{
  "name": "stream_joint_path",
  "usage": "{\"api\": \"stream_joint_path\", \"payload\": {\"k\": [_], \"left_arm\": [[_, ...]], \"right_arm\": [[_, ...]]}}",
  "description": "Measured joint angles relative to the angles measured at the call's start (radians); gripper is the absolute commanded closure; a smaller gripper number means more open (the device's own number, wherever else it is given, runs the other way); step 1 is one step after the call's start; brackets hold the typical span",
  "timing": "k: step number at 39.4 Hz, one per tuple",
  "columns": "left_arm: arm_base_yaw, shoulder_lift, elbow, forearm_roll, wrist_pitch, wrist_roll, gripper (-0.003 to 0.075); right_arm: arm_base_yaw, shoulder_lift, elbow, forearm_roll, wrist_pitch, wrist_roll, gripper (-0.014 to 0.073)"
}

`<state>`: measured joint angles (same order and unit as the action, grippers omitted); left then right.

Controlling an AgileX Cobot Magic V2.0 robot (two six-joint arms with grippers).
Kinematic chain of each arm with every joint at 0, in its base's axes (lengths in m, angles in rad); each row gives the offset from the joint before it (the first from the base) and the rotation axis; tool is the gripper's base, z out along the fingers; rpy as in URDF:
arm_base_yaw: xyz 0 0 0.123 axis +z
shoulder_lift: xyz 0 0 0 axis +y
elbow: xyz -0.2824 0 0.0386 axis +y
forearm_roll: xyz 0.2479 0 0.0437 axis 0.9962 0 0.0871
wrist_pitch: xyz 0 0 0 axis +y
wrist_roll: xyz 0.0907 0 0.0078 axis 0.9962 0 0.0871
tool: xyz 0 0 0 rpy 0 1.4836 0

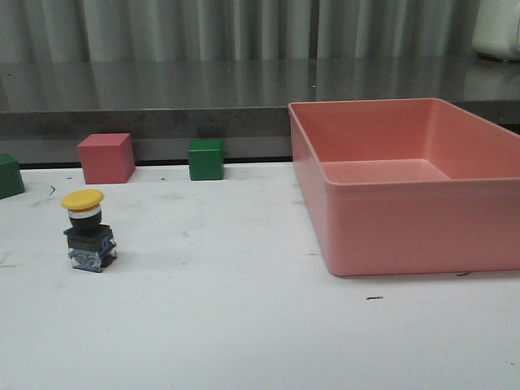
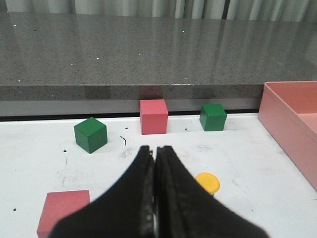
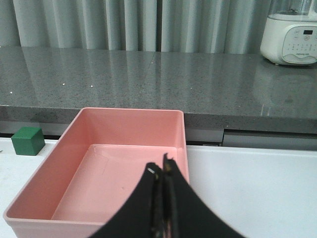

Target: Place and stand button with both arms

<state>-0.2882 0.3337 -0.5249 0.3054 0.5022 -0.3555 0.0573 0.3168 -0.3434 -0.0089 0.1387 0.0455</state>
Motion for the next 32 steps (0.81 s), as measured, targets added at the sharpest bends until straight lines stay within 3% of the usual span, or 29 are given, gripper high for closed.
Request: {"api": "stream_joint_path", "payload": {"k": [10, 18, 24, 32], "left_arm": [[0.0, 0.0, 0.002, -0.008, -0.01, 0.005, 0.074], [0.0, 0.0, 0.004, -0.239, -0.075, 0.268, 0.0741], [0.005, -0.008, 0.008, -0.299, -0.099, 0.332, 0.0741], [0.14, -0.137, 0.11, -0.311, -0.12, 0.335, 0.0741]], "right_arm": [[0.0, 0.0, 0.0, 0.0, 0.0, 0.0, 0.0655], [0.0, 0.0, 0.0, 0.0, 0.0, 0.0, 0.0655], [0.0, 0.0, 0.0, 0.0, 0.0, 0.0, 0.0655], [0.0, 0.0, 0.0, 0.0, 0.0, 0.0, 0.0655]]}}
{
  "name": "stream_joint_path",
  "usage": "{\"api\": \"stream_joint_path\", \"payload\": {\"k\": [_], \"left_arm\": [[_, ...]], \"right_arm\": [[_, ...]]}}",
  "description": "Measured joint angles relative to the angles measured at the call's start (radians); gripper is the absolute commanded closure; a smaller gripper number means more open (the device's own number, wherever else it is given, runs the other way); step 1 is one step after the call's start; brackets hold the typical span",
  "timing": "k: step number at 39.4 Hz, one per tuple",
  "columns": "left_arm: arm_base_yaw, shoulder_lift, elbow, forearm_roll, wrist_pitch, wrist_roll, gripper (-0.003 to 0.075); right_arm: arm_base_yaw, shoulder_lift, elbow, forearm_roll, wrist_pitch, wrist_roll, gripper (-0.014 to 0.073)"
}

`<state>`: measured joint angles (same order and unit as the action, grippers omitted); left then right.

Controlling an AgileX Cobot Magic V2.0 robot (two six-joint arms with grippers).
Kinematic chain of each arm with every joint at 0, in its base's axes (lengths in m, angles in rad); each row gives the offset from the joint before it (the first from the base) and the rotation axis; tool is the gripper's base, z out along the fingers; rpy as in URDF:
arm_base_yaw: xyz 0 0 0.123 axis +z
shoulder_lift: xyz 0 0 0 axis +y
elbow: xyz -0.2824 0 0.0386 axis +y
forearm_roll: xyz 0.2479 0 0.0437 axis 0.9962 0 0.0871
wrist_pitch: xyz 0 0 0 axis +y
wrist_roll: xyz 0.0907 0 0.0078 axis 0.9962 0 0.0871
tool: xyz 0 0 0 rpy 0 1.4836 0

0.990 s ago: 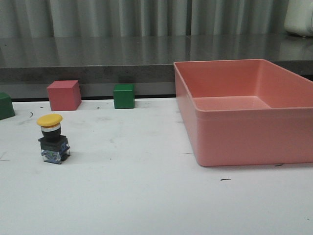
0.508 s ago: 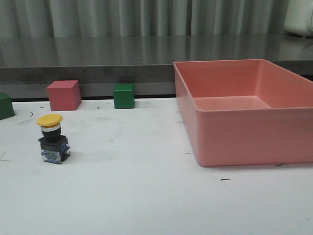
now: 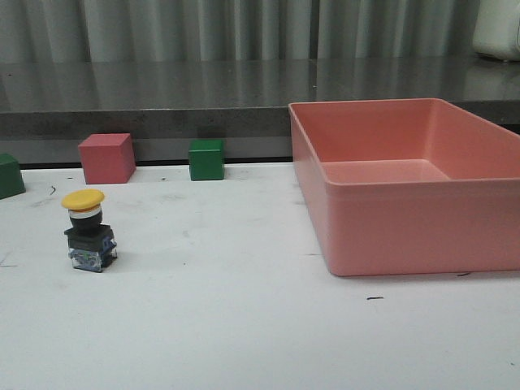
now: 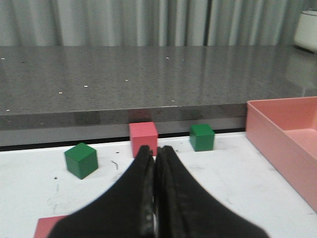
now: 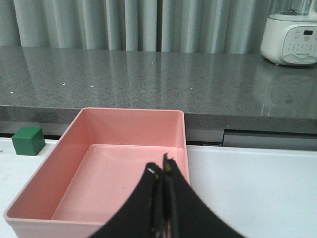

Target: Place and stand button with both arms

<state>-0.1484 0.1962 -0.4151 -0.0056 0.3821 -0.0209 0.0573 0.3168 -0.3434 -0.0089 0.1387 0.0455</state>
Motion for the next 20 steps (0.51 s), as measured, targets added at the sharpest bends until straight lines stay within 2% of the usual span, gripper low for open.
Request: {"api": "stream_joint_path", "payload": {"k": [9, 15, 20], "left_arm": [[0.168, -0.2, 0.154, -0.002, -0.004, -0.029, 0.0741], [0.204, -0.202, 0.241, -0.002, -0.027, -0.045, 0.0741], [0.208, -0.202, 0.33, -0.002, -0.112, -0.045, 0.0741]], "right_arm": [[0.0, 0.0, 0.0, 0.0, 0.0, 0.0, 0.0655], [0.0, 0.0, 0.0, 0.0, 0.0, 0.0, 0.0655], [0.0, 0.0, 0.0, 0.0, 0.0, 0.0, 0.0655]]}}
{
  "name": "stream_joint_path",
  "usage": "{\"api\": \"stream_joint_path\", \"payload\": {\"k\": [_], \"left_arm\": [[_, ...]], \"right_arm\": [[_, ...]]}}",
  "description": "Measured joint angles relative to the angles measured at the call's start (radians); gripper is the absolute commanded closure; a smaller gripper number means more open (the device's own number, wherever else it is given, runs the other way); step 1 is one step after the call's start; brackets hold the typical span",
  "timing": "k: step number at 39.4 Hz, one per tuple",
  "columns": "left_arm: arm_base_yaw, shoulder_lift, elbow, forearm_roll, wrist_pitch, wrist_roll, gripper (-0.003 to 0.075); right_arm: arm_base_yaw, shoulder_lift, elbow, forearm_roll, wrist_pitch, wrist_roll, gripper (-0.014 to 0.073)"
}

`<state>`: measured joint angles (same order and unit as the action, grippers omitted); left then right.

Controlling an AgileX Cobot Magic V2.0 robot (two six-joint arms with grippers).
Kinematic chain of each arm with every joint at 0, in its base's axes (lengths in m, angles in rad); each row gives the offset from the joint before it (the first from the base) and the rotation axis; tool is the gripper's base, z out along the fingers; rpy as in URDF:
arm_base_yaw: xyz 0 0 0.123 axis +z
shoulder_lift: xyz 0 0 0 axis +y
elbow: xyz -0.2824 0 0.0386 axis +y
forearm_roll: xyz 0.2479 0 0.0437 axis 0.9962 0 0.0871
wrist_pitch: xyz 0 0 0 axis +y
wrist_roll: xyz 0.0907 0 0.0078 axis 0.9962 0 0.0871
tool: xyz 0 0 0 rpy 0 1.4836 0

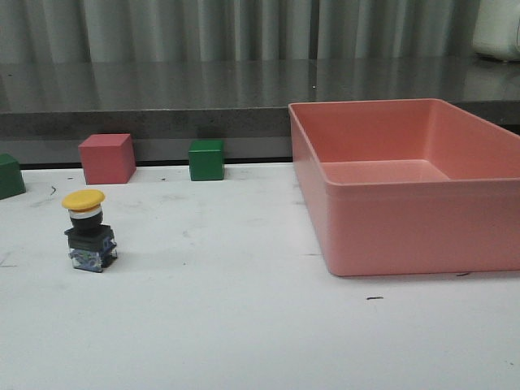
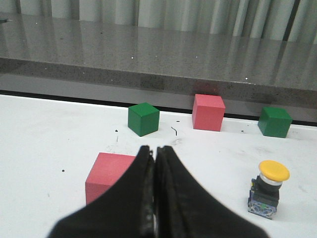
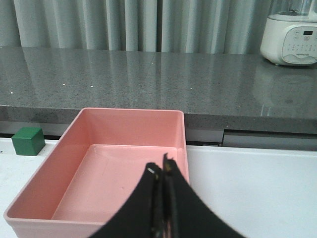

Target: Place and stand button with both arms

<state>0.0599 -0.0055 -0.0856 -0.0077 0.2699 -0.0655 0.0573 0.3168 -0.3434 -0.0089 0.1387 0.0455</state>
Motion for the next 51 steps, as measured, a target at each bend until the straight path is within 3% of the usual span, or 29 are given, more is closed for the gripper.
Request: {"api": "stream_joint_path", "payload": {"k": [9, 51], "left_arm": [[0.0, 0.0, 0.088, -0.035, -0.093, 0.0, 0.0741], [0.0, 0.0, 0.088, -0.044, -0.098, -0.006, 0.0741]], "right_arm": [[0.0, 0.0, 0.002, 0.0, 0.0, 0.0, 0.0655], [0.007, -0.008, 0.016, 0.0, 0.0, 0.0, 0.0655]]}}
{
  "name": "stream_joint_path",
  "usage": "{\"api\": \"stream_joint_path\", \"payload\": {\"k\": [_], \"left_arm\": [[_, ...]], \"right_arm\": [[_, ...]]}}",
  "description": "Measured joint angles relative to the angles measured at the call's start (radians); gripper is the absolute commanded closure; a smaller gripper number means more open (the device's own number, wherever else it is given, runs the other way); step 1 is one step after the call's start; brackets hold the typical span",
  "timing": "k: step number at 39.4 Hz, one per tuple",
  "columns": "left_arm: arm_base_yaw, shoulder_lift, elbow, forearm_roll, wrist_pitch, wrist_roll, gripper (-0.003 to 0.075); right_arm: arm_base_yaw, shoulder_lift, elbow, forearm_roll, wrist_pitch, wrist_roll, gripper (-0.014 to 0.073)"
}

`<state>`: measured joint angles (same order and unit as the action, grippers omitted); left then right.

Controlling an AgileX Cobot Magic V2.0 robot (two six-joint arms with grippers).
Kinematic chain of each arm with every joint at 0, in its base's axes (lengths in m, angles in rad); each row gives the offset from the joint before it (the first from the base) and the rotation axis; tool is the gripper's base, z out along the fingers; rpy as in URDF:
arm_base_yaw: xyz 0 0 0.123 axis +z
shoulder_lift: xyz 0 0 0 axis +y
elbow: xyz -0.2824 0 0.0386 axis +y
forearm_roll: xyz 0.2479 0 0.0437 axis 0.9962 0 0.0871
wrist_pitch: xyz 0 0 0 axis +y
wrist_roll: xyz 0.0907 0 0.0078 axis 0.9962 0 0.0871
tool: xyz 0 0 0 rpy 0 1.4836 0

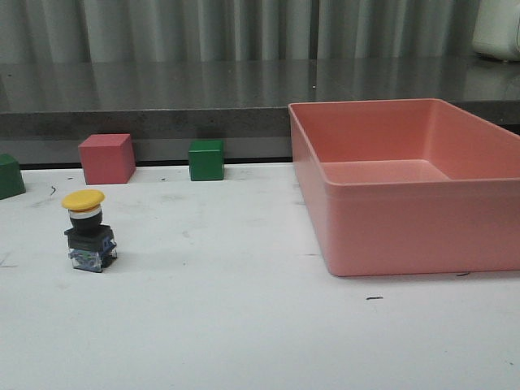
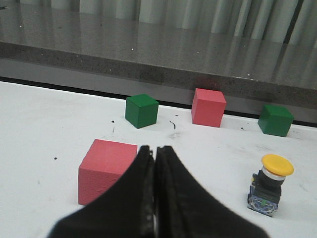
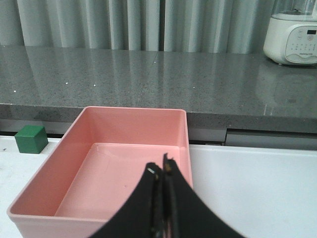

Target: Place and stand button with both arms

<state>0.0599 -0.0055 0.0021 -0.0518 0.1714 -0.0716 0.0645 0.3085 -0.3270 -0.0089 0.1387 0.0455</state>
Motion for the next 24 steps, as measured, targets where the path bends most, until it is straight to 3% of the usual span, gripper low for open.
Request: {"api": "stream_joint_path", "payload": {"k": [16, 24], "left_arm": [[0.0, 0.0, 0.0, -0.002, 0.0, 0.0, 0.0741], [0.0, 0.0, 0.0, -0.002, -0.002, 0.0, 0.0741]], "right_arm": [[0.0, -0.227, 0.334, 0.002, 0.013, 0.0, 0.0655], [0.0, -0.315, 0.353, 0.009, 0.074, 0.0, 0.0655]]}}
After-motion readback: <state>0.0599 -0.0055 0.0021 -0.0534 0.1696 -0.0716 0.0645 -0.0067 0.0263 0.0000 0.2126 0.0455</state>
